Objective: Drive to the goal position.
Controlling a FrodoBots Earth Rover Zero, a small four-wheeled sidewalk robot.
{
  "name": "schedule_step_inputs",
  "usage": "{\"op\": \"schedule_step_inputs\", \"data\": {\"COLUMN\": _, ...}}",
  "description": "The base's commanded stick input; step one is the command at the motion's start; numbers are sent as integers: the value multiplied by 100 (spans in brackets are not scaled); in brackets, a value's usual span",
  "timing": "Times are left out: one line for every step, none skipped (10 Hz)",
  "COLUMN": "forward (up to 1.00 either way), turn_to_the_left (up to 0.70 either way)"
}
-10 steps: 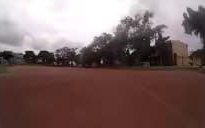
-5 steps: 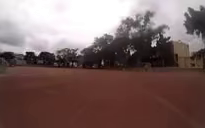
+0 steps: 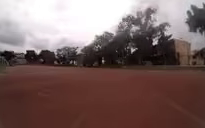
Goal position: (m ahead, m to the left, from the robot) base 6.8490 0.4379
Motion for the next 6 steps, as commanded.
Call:
{"op": "schedule_step_inputs", "data": {"forward": 70, "turn_to_the_left": 0}}
{"op": "schedule_step_inputs", "data": {"forward": 70, "turn_to_the_left": 0}}
{"op": "schedule_step_inputs", "data": {"forward": 70, "turn_to_the_left": 0}}
{"op": "schedule_step_inputs", "data": {"forward": 70, "turn_to_the_left": 0}}
{"op": "schedule_step_inputs", "data": {"forward": 70, "turn_to_the_left": 0}}
{"op": "schedule_step_inputs", "data": {"forward": 70, "turn_to_the_left": 0}}
